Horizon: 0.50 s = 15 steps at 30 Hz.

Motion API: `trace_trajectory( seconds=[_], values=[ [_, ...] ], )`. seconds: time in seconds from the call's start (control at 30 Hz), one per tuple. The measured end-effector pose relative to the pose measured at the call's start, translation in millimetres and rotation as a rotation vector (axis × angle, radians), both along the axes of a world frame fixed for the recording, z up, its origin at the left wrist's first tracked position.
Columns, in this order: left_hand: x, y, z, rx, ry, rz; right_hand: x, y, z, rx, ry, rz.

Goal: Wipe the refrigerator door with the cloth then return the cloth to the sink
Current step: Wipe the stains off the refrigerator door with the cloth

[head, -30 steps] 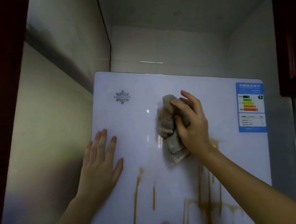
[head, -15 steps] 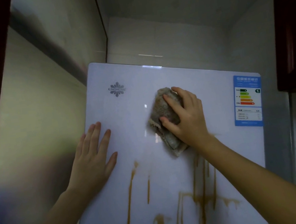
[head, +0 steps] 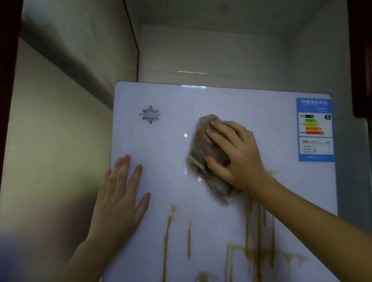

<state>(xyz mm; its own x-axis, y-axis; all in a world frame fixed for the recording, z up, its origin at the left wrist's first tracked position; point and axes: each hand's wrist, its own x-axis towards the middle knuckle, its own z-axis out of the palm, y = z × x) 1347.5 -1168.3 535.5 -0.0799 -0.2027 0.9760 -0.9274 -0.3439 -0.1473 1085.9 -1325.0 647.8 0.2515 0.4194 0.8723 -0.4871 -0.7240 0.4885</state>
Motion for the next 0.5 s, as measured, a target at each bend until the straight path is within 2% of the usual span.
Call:
trace_trajectory(
  seconds=[0.13, 0.37, 0.5],
  values=[
    [-0.4, 0.1, 0.7, 0.004, 0.004, 0.001, -6.6, -2.2, -6.5, 0.036, 0.044, -0.011],
    [-2.0, 2.0, -0.7, -0.001, 0.008, -0.028, -1.0, -3.5, -9.6, 0.152, -0.142, 0.029],
    [-1.4, 0.9, -0.7, 0.005, 0.024, -0.031, 5.8, -0.6, -20.2, 0.113, -0.061, 0.043]
  ],
)
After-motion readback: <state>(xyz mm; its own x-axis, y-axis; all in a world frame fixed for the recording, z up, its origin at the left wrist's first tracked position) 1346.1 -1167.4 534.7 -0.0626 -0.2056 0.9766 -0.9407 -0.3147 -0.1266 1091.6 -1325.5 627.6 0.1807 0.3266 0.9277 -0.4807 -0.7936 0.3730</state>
